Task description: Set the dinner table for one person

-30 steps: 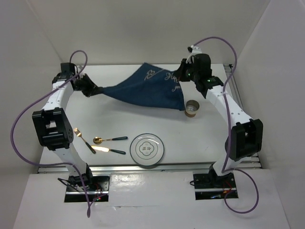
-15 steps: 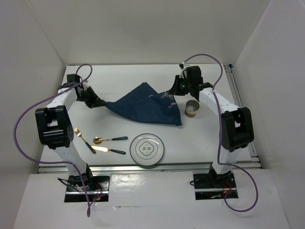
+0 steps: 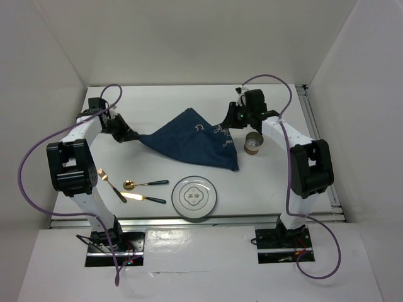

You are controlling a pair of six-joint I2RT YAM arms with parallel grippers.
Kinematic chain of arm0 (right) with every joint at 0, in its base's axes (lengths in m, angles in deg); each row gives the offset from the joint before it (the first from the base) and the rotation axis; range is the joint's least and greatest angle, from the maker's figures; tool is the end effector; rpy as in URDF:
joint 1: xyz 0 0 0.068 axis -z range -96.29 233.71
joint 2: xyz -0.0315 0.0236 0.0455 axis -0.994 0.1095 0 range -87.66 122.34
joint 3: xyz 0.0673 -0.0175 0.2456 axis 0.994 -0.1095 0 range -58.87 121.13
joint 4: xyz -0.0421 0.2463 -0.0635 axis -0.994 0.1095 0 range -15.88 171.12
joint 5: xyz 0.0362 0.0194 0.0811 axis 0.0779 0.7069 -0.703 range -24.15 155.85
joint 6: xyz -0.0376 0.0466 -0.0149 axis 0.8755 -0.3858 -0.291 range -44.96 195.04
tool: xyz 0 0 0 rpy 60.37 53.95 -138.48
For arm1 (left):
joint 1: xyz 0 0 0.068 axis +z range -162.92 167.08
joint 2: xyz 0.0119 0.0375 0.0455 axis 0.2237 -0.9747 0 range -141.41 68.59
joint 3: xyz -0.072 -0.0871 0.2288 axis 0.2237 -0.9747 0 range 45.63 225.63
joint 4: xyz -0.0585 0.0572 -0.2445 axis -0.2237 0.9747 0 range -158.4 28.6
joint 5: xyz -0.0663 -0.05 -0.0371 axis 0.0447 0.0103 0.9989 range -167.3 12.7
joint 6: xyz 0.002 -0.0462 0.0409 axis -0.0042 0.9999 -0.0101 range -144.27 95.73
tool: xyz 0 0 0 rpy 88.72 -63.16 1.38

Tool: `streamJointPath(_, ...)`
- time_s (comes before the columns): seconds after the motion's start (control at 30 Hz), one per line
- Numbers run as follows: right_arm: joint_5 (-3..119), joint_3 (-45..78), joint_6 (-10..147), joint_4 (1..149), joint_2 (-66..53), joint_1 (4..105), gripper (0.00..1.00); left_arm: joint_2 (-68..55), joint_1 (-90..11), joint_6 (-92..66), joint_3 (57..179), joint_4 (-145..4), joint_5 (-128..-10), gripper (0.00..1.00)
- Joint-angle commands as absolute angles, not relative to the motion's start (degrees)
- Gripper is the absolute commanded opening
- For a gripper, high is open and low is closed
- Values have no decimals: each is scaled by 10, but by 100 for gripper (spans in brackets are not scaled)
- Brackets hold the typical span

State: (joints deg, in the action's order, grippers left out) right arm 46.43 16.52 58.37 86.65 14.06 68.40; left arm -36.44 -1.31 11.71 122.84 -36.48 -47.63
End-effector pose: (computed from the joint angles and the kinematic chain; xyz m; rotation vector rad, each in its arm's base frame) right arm 0.3860 0.1218 0.2270 -0.1601 2.2864 0.6767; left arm 0.3796 0.0545 0.1924 -0.8843 2.4696 -0.8266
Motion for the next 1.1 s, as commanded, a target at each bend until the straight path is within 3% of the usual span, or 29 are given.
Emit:
streamJointPath(0.0, 470, 163, 585, 848, 141, 689, 30, -361, -9, 104, 1229, -374, -473, 0)
streamJointPath(0.1, 486, 163, 585, 853, 141, 689, 60, -361, -9, 104, 1224, -374, -473, 0)
streamJointPath(0.23, 507, 151, 574, 848, 129, 689, 65, -361, -9, 104, 1224, -374, -479, 0)
streamJointPath(0.27, 507, 150, 574, 842, 129, 689, 62, -361, -9, 104, 1224, -374, -479, 0)
streamJointPath(0.3, 507, 143, 574, 837, 129, 689, 52, -361, -9, 104, 1224, -374, -479, 0)
streamJointPath(0.4, 507, 143, 574, 837, 134, 683, 35, -361, -9, 104, 1224, -374, -479, 0)
streamJointPath(0.43, 502, 143, 574, 843, 134, 683, 13, -361, -9, 104, 1224, -374, -479, 0)
streamJointPath(0.47, 502, 143, 574, 843, 139, 683, 5, -361, -9, 104, 1224, -374, -479, 0)
streamJointPath(0.5, 502, 143, 574, 843, 145, 683, 0, -361, -9, 104, 1224, -374, -479, 0)
streamJointPath(0.63, 502, 143, 574, 843, 145, 678, 0, -361, -9, 98, 1224, -374, -479, 0)
streamJointPath(0.7, 542, 166, 567, 875, 163, 673, 16, -361, -9, 98, 1224, -374, -484, 0)
streamJointPath(0.77, 611, 195, 567, 916, 186, 668, 24, -361, -9, 98, 1224, -374, -484, 0)
streamJointPath(0.8, 635, 232, 559, 966, 218, 660, 35, -361, -9, 98, 1224, -374, -484, 0)
streamJointPath(0.93, 656, 270, 553, 1003, 265, 654, 43, -361, -9, 98, 1224, -374, -484, 0)
streamJointPath(1.0, 644, 255, 553, 988, 270, 654, 55, -361, -9, 98, 1224, -368, -484, 0)
streamJointPath(1.07, 638, 250, 548, 978, 270, 654, 56, -361, -9, 93, 1224, -368, -490, 0)
